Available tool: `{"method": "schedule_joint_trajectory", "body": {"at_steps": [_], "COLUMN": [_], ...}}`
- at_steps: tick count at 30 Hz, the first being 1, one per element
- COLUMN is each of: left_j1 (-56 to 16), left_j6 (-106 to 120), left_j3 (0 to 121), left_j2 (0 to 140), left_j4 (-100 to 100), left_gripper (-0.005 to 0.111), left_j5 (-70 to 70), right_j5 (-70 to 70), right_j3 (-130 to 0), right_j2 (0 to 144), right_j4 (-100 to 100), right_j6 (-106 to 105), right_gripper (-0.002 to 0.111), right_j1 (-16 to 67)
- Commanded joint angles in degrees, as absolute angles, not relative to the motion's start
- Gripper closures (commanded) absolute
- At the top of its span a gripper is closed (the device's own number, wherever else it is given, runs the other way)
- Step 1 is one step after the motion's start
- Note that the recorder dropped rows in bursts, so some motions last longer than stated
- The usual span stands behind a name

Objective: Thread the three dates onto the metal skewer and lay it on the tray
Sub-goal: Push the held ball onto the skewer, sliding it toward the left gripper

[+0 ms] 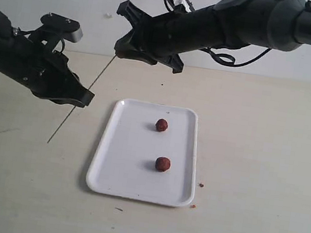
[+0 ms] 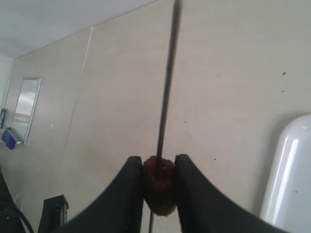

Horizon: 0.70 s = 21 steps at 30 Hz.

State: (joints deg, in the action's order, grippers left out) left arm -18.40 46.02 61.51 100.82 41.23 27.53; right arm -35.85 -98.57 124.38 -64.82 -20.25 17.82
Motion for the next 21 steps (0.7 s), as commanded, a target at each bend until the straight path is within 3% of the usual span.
{"method": "schedule_joint_trajectory", "body": {"at_steps": [1, 18, 21], "left_j1": [-18.3, -18.3, -18.3], "left_j6": [45.2, 58.2, 58.3], "left_j3": [61.5, 61.5, 61.5], "left_j2": [100.7, 100.7, 100.7], "left_j4": [44.7, 59.3, 59.3], "left_gripper": [0.107, 0.107, 0.107], "left_j5": [23.5, 21.4, 21.4], "right_j5": [-38.3, -42.7, -42.2], "right_j3": [-98.8, -98.8, -98.8], "right_j2": [123.9, 123.9, 123.9], "right_j4": [-64.3, -64.0, -64.0], "right_j6": [-21.1, -23.0, -24.1], "right_gripper": [0.085, 0.085, 0.075], "right_j1": [17.9, 17.9, 17.9]}}
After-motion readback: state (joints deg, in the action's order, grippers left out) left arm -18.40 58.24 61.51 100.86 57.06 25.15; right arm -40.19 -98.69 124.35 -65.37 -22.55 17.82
